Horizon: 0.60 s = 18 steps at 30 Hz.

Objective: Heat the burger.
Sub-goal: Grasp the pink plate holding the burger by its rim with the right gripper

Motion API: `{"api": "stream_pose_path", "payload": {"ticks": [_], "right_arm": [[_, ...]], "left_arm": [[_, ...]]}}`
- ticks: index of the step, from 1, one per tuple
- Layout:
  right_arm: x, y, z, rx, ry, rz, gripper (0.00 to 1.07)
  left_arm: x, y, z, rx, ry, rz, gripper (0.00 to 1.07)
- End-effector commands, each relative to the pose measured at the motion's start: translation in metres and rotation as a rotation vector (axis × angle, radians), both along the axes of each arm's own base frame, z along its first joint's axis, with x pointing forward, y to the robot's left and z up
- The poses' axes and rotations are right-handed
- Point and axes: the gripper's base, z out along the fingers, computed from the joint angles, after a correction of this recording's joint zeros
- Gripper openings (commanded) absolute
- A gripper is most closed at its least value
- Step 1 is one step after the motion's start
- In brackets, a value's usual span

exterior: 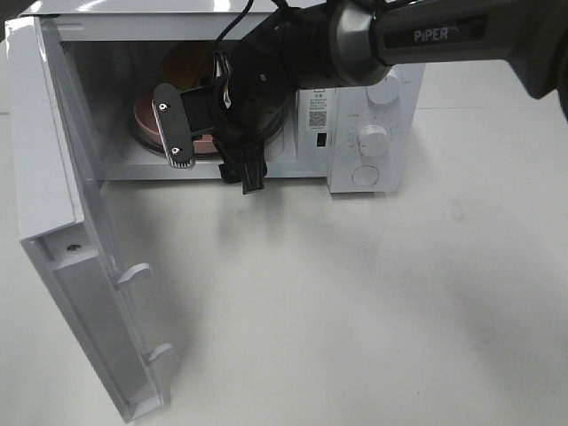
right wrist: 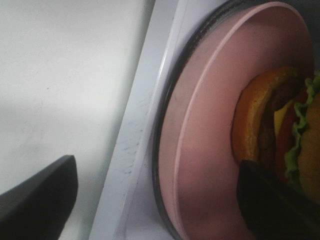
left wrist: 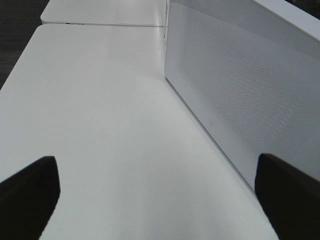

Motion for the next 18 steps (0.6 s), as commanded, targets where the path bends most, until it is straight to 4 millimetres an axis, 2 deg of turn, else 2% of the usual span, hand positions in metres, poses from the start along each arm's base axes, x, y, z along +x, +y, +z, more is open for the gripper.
{"api": "stream_pose_path", "payload": {"ticks": [1,8,12,13,16,18], "right_arm": [[0.016,-0.003,-0.007,0.017,-0.002,-0.037,0.83],[0.025,-0.001,-0.018,0.017,-0.001,-0.044,0.81],[0.031,-0.005,-0.025,0.016,0.013,-0.067,0.75],[0.031,-0.005,-0.026,0.013,0.014,-0.067,0.66],[0.032,-0.004,-0.025,0.015,0.008,-0.064,0.60],[0.032,-0.004,-0.025,0.019,0.005,-0.063,0.32]], "left_arm": [[-0.002,0.000,-0.001,-0.004,-0.013,0.003,0.98],[-0.002,0.000,-0.001,-0.004,-0.013,0.003,0.98],[-0.002,0.000,-0.001,-0.004,-0.013,0.003,0.98],[-0.002,0.000,-0.001,-0.004,-0.013,0.003,0.98],[-0.002,0.000,-0.001,-0.004,-0.013,0.003,0.98],[-0.002,0.000,-0.001,-0.004,-0.013,0.003,0.98]]}}
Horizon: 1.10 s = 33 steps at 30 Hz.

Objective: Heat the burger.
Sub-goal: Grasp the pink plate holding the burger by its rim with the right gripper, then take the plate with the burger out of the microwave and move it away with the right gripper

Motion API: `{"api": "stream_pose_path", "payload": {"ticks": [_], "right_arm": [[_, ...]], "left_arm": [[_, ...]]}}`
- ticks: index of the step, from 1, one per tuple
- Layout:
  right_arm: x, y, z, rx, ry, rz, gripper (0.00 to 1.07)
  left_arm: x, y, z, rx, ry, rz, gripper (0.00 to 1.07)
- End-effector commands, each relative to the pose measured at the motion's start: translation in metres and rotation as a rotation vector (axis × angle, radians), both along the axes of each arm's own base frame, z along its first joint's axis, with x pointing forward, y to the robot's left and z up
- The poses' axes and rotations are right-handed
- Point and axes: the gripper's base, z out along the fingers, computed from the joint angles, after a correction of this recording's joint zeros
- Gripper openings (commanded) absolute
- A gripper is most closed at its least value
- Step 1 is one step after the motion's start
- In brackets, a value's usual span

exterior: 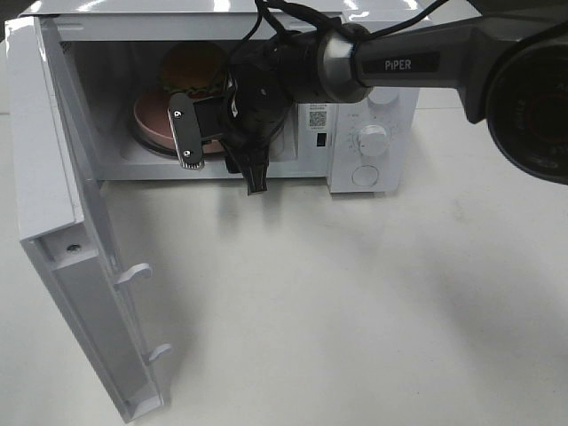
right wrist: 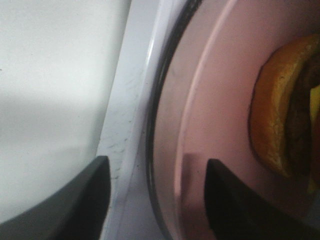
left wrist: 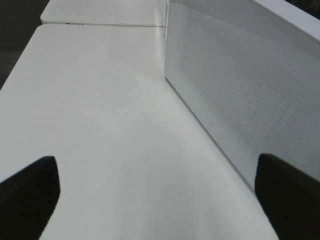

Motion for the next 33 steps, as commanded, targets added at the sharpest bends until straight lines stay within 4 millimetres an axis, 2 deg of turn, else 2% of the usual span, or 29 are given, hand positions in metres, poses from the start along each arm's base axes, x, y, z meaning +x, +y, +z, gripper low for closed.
{"api": "stream_pose_path", "payload": {"ticks": [1,2,3,4,5,6,7,16,27,33], "right_arm": [[0.002,0.000,0.004,0.017,-0.007,-0.013,0.32],[0.002,0.000,0.004,0.018,-0.006,-0.013,0.26],[0.002,0.000,0.004,0.018,-0.006,-0.013,0.26],[0.002,0.000,0.003,0.019,-0.004,-0.014,0.13],[0.002,0.000,0.003,0.019,-0.004,-0.014,0.13],[0.002,0.001,0.003,0.020,-0.005,-0.014,0.01],[0.002,0.001,0.003,0.022,-0.007,-0.014,0.00],[0.001,0.003,0.004,0.023,-0.008,-0.009,0.00],[-0.012,0.015,0.009,-0.011,-0.002,0.033,0.00],[-0.019,0.016,0.024,-0.015,-0.040,0.087,0.00]], "left_arm": [[-0.002,0.000,-0.001,-0.004,-0.013,0.003,0.98],[-0.002,0.000,-0.001,-0.004,-0.013,0.003,0.98],[-0.002,0.000,-0.001,-0.004,-0.013,0.003,0.98],[-0.002,0.000,-0.001,-0.004,-0.013,0.003,0.98],[-0.002,0.000,-0.001,-0.004,-0.013,0.003,0.98],[-0.002,0.000,-0.001,-0.004,-0.013,0.003,0.98],[-0.002,0.000,-0.001,-0.004,-0.013,0.003,0.98],[-0.002,0.000,-0.001,-0.004,-0.013,0.003,0.98],[-0.002,0.000,-0.001,-0.004,-0.013,0.003,0.98],[-0.002,0.000,-0.001,-0.004,-0.013,0.003,0.98]]}}
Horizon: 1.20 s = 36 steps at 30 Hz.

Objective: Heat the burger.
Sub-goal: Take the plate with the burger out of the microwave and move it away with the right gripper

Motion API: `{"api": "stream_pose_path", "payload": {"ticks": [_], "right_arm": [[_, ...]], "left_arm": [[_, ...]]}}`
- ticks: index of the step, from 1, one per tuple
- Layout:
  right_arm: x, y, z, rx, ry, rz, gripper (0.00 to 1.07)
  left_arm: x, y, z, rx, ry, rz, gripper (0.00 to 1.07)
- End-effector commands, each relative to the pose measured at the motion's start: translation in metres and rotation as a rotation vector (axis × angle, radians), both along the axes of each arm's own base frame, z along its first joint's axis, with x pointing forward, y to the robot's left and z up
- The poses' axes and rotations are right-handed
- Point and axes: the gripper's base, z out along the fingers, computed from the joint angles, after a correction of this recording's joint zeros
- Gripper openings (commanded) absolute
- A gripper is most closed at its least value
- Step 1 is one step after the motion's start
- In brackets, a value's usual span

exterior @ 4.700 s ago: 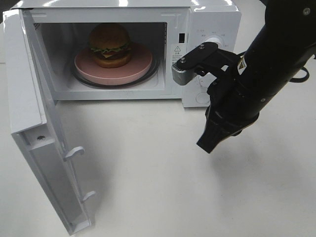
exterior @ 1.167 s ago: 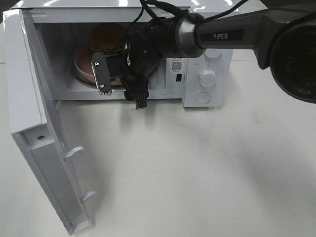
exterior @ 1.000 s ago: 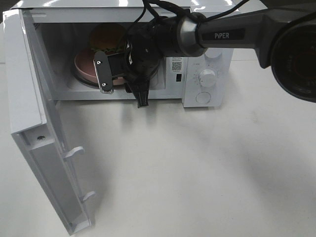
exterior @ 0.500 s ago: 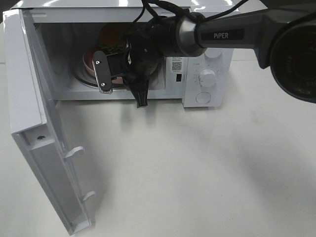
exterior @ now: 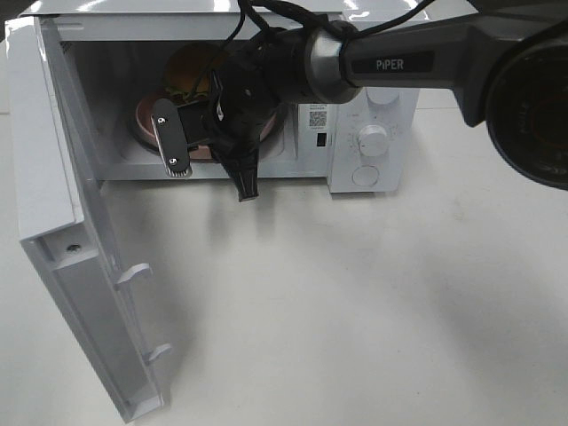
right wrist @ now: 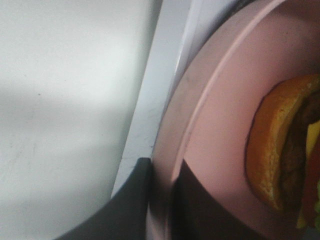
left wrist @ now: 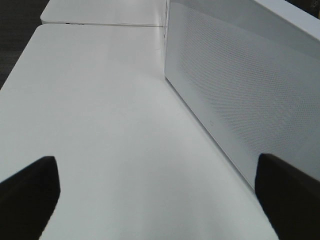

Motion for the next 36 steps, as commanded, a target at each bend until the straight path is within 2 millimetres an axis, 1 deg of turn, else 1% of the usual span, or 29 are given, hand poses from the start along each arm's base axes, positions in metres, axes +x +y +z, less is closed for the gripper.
{"api": "stream_pose_path", "payload": {"ticks": [1,2,4,5,6,7,9,12,14,15,17,18,19,20,21,22,23,24,25,26,27,29,30,32,35,36], "right_arm": [[-0.007,0.002,0.027,0.061,-0.097,0.071,0.00],[-0.007,0.002,0.027,0.061,-0.097,0.071,0.00],[-0.014,0.000,0.034,0.106,-0.135,0.093,0.00],[-0.014,0.000,0.034,0.106,-0.135,0.093,0.00],[-0.019,-0.004,0.034,0.107,-0.132,0.098,0.00],[-0.019,-0.004,0.034,0.107,-0.132,0.098,0.00],[-0.027,-0.010,0.033,0.099,-0.118,0.101,0.00],[-0.031,-0.013,0.033,0.100,-0.115,0.103,0.00],[-0.040,-0.019,0.032,0.107,-0.118,0.117,0.00],[-0.040,-0.019,0.032,0.107,-0.118,0.117,0.00],[-0.049,-0.025,0.031,0.123,-0.124,0.130,0.00],[-0.049,-0.025,0.031,0.123,-0.124,0.130,0.00],[-0.057,-0.030,0.031,0.127,-0.122,0.135,0.00],[-0.057,-0.030,0.031,0.127,-0.122,0.135,0.00],[-0.064,-0.035,0.031,0.129,-0.118,0.141,0.00],[-0.064,-0.035,0.031,0.129,-0.118,0.141,0.00],[-0.072,-0.041,0.030,0.129,-0.115,0.148,0.00],[-0.076,-0.044,0.031,0.127,-0.118,0.156,0.00],[-0.076,-0.044,0.031,0.127,-0.118,0.156,0.00],[-0.082,-0.049,0.034,0.123,-0.135,0.178,0.00],[-0.082,-0.049,0.034,0.123,-0.135,0.178,0.00],[-0.094,-0.057,0.038,0.125,-0.152,0.203,0.00],[-0.094,-0.057,0.038,0.125,-0.152,0.203,0.00],[-0.110,-0.069,0.042,0.115,-0.157,0.225,0.00],[-0.113,-0.072,0.043,0.117,-0.158,0.226,0.00],[-0.120,-0.077,0.047,0.118,-0.158,0.227,0.00]], "left_arm": [[-0.002,0.000,-0.001,-0.004,-0.013,0.003,0.98],[-0.002,0.000,-0.001,-0.004,-0.013,0.003,0.98],[-0.002,0.000,-0.001,-0.004,-0.013,0.003,0.98],[-0.002,0.000,-0.001,-0.004,-0.013,0.003,0.98],[-0.002,0.000,-0.001,-0.004,-0.013,0.003,0.98],[-0.002,0.000,-0.001,-0.004,-0.013,0.003,0.98],[-0.002,0.000,-0.001,-0.004,-0.013,0.003,0.98],[-0.002,0.000,-0.001,-0.004,-0.013,0.003,0.98],[-0.002,0.000,-0.001,-0.004,-0.013,0.003,0.98],[-0.002,0.000,-0.001,-0.004,-0.013,0.003,0.98],[-0.002,0.000,-0.001,-0.004,-0.013,0.003,0.98],[-0.002,0.000,-0.001,-0.004,-0.013,0.003,0.98],[-0.002,0.000,-0.001,-0.004,-0.013,0.003,0.98],[-0.002,0.000,-0.001,-0.004,-0.013,0.003,0.98],[-0.002,0.000,-0.001,-0.004,-0.013,0.003,0.98],[-0.002,0.000,-0.001,-0.004,-0.013,0.003,0.98],[-0.002,0.000,-0.001,-0.004,-0.013,0.003,0.98],[-0.002,0.000,-0.001,-0.004,-0.013,0.003,0.98],[-0.002,0.000,-0.001,-0.004,-0.013,0.003,0.98],[-0.002,0.000,-0.001,-0.004,-0.013,0.003,0.98],[-0.002,0.000,-0.001,-0.004,-0.013,0.003,0.98],[-0.002,0.000,-0.001,-0.004,-0.013,0.003,0.98],[-0.002,0.000,-0.001,-0.004,-0.013,0.003,0.98],[-0.002,0.000,-0.001,-0.004,-0.013,0.003,0.98],[-0.002,0.000,-0.001,-0.004,-0.013,0.003,0.98],[-0.002,0.000,-0.001,-0.004,-0.013,0.003,0.98]]}}
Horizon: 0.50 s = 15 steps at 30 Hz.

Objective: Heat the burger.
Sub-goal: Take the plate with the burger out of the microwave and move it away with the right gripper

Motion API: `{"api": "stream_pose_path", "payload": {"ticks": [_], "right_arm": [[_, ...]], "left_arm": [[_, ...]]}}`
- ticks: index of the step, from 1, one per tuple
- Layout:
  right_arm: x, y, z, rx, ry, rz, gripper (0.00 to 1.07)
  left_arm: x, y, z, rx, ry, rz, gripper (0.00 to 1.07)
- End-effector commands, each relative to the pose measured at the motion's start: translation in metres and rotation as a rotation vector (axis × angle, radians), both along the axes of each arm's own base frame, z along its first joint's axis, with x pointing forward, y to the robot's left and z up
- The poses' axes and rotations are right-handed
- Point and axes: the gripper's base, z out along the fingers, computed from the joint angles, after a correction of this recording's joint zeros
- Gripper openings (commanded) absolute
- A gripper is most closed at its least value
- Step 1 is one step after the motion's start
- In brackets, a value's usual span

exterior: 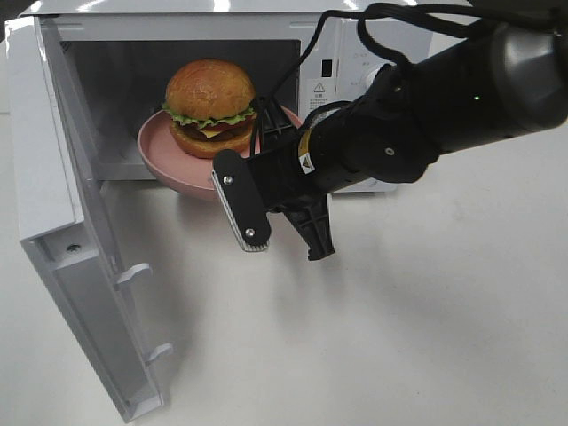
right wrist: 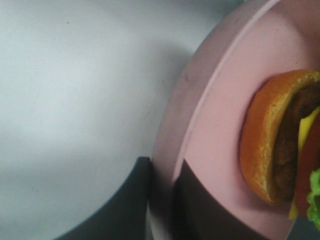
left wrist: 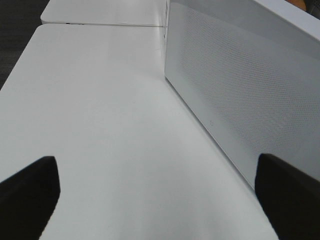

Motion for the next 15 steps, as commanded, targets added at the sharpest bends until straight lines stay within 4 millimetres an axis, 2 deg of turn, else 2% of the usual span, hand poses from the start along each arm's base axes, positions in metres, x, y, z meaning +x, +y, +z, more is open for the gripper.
{"api": "stream_pose_path", "payload": {"ticks": [1,7,9,12,14,15], "right_arm": [[-0.014,-0.008,0.022,0.063,-0.081,0.045,0.00],[-0.028,-0.020,0.027,0.063,-0.080,0.046,0.00],[-0.042,-0.031,0.034,0.068,-0.086,0.045,0.00],[-0.046,-0.035,0.036,0.069,-0.087,0.044,0.00],[-0.062,-0.048,0.043,0.070,-0.093,0.042,0.00],[-0.062,-0.048,0.043,0.070,-0.093,0.042,0.00]], "left_arm": [[-0.002,0.000,-0.001,-0.004,-0.013,0.003,0.98],[-0.002,0.000,-0.001,-0.004,-0.013,0.003,0.98],[-0.002,0.000,-0.001,-0.004,-0.013,0.003,0.98],[-0.002,0.000,-0.001,-0.004,-0.013,0.003,0.98],[-0.002,0.000,-0.001,-0.004,-0.013,0.003,0.98],[-0.002,0.000,-0.001,-0.004,-0.013,0.003,0.98]]}}
